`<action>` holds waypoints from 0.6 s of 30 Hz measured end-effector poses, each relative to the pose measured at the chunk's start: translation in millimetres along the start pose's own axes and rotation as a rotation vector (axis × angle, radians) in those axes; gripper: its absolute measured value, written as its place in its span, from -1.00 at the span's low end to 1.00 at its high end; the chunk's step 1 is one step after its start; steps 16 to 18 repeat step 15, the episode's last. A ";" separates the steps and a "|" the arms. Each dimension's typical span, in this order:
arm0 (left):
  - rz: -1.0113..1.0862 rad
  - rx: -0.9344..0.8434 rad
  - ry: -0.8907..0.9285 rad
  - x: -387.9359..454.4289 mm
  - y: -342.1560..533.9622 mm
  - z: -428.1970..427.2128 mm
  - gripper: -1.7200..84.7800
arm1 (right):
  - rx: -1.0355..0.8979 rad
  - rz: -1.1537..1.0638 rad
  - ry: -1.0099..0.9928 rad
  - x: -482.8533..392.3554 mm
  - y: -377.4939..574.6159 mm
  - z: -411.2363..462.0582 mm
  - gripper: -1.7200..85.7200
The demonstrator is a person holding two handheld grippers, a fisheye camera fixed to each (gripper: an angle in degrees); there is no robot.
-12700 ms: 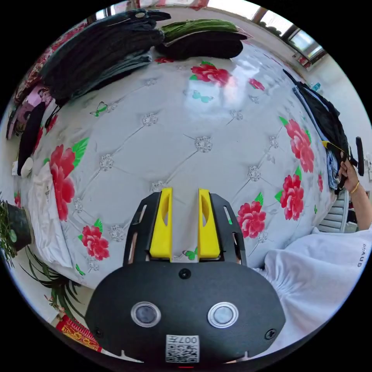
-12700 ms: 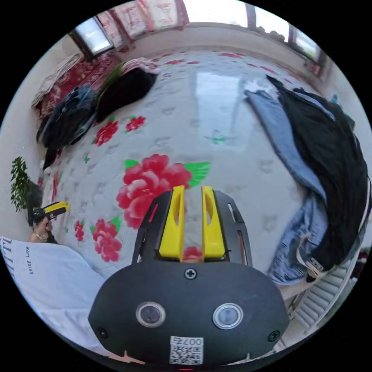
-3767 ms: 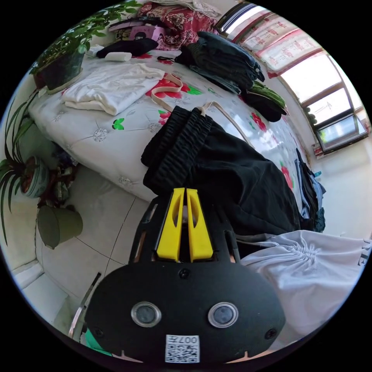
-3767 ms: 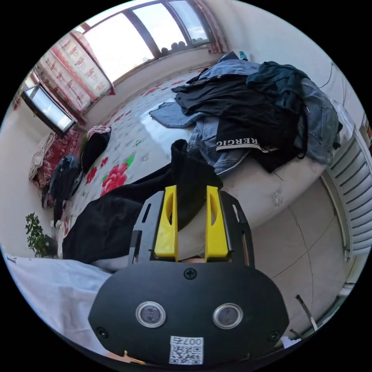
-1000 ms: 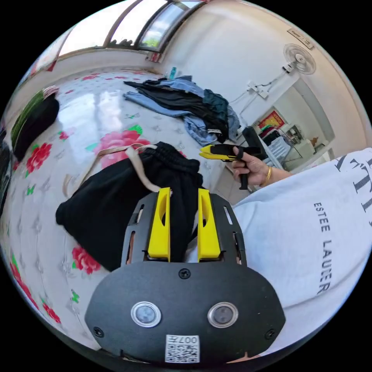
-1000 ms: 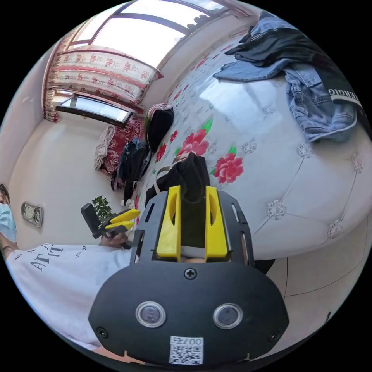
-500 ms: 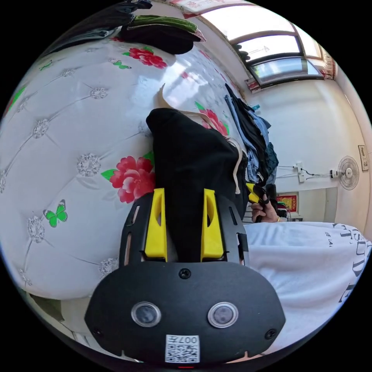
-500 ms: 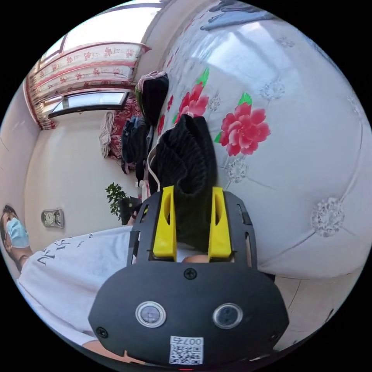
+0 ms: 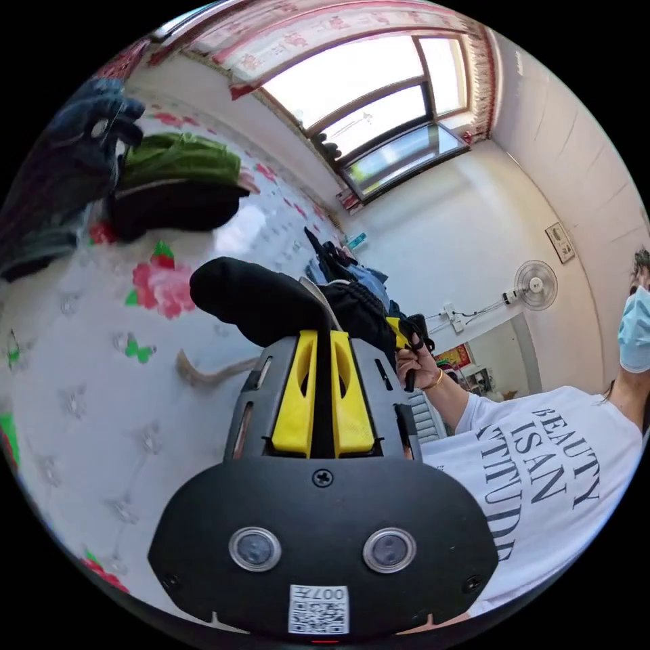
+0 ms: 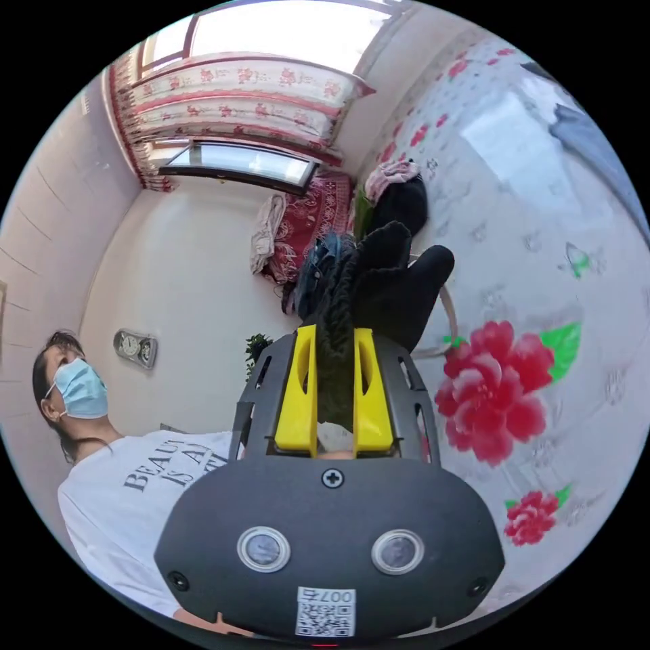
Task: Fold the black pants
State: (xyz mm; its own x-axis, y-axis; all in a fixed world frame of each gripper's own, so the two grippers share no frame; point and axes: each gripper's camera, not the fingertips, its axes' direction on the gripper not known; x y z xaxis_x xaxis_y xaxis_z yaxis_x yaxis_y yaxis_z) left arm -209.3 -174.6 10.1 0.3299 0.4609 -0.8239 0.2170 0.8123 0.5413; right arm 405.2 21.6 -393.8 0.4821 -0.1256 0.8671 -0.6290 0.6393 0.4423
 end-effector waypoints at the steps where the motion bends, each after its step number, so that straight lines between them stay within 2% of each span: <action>1: 0.040 0.029 -0.029 -4.2 -40.2 -12.2 -0.90 | 0.007 -0.025 -0.012 -7.7 -18.4 5.7 -0.79; 4: 0.047 0.131 -0.189 -25.6 -135.8 -38.0 -0.87 | 0.047 -0.149 -0.018 -48.8 -113.8 44.4 -0.79; 5: 0.041 0.142 -0.251 -31.3 -151.6 -40.2 -0.86 | 0.072 -0.185 0.025 -60.6 -147.0 62.9 -0.78; 7: -0.037 0.146 -0.519 -61.0 -188.8 -37.0 -0.83 | 0.107 -0.183 0.161 -63.2 -186.5 92.1 -0.78; 8: -0.053 0.141 -0.564 -69.0 -190.7 -32.9 -0.83 | 0.123 -0.188 0.236 -54.6 -201.4 110.5 -0.77; 11: -0.075 0.072 -0.662 -110.2 -158.6 8.4 -0.81 | 0.088 -0.171 0.360 -5.7 -190.5 153.2 -0.78; 13: -0.098 -0.082 -0.693 -147.4 -97.7 60.2 -0.79 | 0.024 -0.171 0.368 35.3 -153.6 174.9 -0.77; 15: -0.128 -0.196 -0.716 -169.0 -43.4 95.4 -0.80 | -0.106 -0.138 0.483 94.8 -85.6 191.6 -0.77; 18: -0.128 -0.196 -0.716 -169.0 -43.4 95.4 -0.80 | -0.106 -0.138 0.483 94.8 -85.6 191.6 -0.77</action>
